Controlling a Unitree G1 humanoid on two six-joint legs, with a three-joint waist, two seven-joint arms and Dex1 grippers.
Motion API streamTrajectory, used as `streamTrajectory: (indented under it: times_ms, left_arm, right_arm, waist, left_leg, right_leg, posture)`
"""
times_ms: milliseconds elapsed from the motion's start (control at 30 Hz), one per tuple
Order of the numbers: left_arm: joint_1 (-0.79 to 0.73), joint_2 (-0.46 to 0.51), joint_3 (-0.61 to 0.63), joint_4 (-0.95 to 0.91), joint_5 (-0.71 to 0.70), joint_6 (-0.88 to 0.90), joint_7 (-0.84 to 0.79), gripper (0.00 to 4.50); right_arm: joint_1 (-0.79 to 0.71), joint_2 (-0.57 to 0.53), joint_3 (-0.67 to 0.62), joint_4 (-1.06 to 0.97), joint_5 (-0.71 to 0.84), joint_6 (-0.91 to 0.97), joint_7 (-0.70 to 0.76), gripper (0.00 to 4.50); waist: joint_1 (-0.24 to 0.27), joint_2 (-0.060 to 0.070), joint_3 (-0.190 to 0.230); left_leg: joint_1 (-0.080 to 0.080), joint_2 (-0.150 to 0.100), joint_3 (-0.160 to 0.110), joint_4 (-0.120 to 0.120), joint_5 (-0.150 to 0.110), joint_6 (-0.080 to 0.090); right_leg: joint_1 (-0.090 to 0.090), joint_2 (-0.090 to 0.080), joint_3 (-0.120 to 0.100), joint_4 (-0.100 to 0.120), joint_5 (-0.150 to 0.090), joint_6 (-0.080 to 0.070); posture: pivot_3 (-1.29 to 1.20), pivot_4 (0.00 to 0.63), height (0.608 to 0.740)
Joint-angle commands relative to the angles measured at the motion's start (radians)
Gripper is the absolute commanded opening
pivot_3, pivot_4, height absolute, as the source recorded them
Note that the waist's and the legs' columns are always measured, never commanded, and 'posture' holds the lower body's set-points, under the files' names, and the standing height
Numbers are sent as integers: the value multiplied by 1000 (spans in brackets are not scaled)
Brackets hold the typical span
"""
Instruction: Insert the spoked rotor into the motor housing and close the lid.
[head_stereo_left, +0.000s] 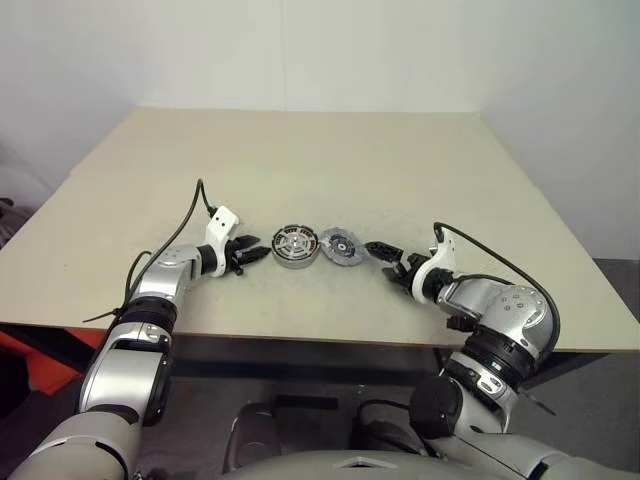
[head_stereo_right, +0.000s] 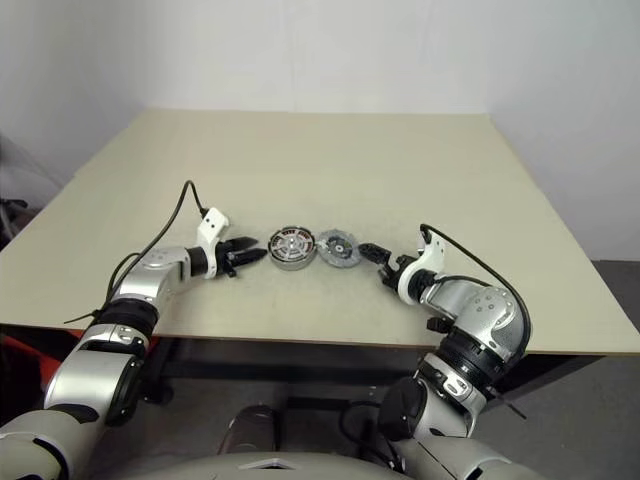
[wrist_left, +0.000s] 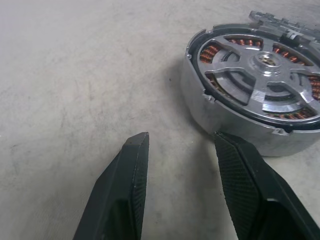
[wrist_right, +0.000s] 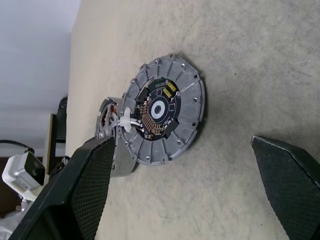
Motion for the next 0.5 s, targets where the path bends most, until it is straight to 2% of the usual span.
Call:
streamTrajectory:
  times_ms: [33,233,500]
  left_arm:
    - [-19,18,3,-32,0,-15,-11,2198]
    - [-19,20,-1,-38,1,-11,-8,2198]
    - [-18,17,2,-39,0,-12,4,2198]
  right_arm:
    - [-85,207,-35,24,27,4,-57,4479]
    - [-100,230,-6,67,106,-5,-71,4479]
    - [-114,194,72,204,177,-92,-102,4479]
  waist:
    - [0,0,0]
    - [-4,0,0]
    - [-13,0,0]
  left_leg:
    - [2,-1,0,-4,0,-1]
    - [4,-1,0,-8,3,-4]
    - [5,1,0,-9,3,-5]
  right_leg:
    - [2,0,0,-4,0,0]
    - [2,0,0,-5,0,0]
    - [1,1,0,-5,0,0]
  posture:
    - [0,0,740]
    - [0,0,740]
    - [0,0,740]
